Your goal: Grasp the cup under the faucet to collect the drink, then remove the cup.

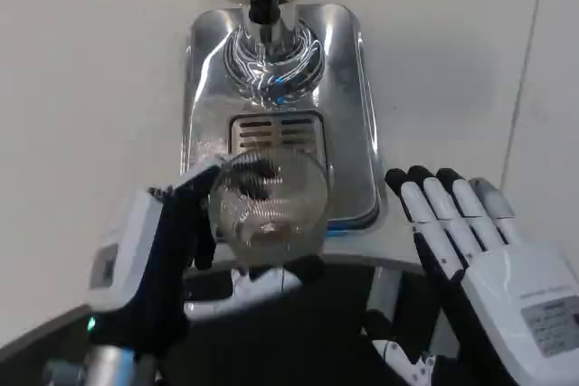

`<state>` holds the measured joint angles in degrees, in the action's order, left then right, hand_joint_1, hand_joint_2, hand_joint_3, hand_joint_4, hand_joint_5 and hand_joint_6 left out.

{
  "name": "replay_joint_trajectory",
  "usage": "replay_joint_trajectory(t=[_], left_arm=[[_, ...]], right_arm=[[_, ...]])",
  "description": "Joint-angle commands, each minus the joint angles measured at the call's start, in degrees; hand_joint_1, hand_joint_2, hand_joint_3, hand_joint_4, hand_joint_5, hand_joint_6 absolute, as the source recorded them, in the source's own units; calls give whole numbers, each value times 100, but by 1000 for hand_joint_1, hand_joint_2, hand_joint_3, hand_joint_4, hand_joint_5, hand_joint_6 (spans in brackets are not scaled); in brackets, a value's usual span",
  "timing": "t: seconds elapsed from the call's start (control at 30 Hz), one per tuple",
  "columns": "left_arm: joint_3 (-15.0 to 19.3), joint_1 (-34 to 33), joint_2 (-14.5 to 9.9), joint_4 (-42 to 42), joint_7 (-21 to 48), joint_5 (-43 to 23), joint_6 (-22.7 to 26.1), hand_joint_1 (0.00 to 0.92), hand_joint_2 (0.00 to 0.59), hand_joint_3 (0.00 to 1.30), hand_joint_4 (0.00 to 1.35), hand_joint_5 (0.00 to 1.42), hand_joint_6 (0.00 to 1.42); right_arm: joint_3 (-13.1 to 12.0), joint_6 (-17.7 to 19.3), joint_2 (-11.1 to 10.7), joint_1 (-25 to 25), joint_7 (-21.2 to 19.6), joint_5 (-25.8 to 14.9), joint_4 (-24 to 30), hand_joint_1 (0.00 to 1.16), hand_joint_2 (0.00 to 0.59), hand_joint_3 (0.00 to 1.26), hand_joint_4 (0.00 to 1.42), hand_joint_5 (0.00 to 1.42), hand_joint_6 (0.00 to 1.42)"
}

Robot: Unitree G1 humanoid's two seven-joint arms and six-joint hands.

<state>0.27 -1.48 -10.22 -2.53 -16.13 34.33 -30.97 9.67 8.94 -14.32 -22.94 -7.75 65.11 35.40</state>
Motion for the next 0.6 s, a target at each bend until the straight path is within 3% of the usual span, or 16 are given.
replay_joint_trajectory(t=[0.03, 0.33, 0.6], left_arm=[[72, -682, -166, -689, -459, 26, 75, 716, 85, 1226, 1227, 1328, 1424], [-373, -1851, -553, -2089, -1100, 294, -142, 716, 85, 1226, 1227, 1328, 1424], [-608, -2952, -599, -3411, -1541, 258, -115, 716, 85, 1226, 1227, 1328, 1424]], right_arm=[[69, -132, 42, -106, 23, 155, 16, 485, 395, 0, 0, 0, 0], [76, -318, 34, -221, 51, 214, 93, 490, 396, 0, 0, 0, 0], [26, -458, 60, -364, 156, 275, 336, 493, 396, 0, 0, 0, 0]])
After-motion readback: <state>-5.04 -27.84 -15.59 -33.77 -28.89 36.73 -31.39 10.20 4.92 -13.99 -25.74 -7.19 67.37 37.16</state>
